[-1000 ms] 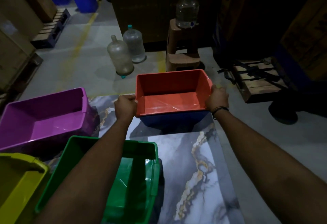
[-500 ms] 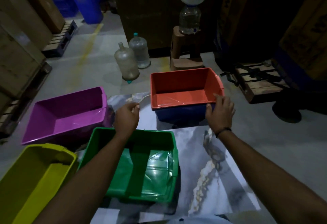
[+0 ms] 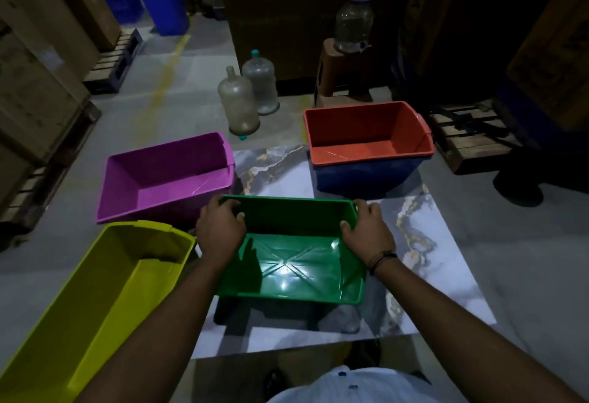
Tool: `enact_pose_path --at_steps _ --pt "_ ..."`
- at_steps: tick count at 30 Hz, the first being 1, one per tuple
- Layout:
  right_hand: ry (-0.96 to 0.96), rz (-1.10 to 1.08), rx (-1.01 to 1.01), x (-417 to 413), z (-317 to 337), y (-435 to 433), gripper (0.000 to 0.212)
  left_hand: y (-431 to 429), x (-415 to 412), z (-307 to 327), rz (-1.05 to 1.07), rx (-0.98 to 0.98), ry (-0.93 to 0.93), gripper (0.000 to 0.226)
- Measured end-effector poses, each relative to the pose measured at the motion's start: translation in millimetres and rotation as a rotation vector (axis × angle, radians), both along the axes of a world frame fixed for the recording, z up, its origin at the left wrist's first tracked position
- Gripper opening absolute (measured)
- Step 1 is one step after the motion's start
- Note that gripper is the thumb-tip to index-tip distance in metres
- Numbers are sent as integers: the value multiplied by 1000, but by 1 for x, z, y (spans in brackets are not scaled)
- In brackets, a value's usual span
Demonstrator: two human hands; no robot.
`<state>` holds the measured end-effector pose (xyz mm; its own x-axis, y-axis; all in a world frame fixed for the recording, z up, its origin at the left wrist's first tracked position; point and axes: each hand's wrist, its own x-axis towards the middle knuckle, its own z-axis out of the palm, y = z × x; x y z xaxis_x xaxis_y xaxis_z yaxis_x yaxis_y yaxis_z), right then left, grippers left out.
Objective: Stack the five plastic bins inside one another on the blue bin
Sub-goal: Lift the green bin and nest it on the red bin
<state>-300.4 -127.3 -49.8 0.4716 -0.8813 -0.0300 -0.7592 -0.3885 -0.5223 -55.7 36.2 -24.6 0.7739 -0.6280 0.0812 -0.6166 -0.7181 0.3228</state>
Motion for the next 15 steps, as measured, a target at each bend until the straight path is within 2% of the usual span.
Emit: enact_pose_path --at_steps 4,7,10,13,15 --pt "42 -120 173 -10 -1 16 64 16 2 -7 26 4 72 37" --pt "-5 -149 231 -17 -2 28 48 21 2 -9 37 7 145 39" --pt "-91 -184 236 -21 2 37 35 23 8 -9 28 -62 200 41" --pt "-193 -227 184 -27 11 39 34 21 21 -7 36 -153 317 52" --pt "-251 -238 117 -28 21 38 34 21 30 -7 30 -218 359 51"
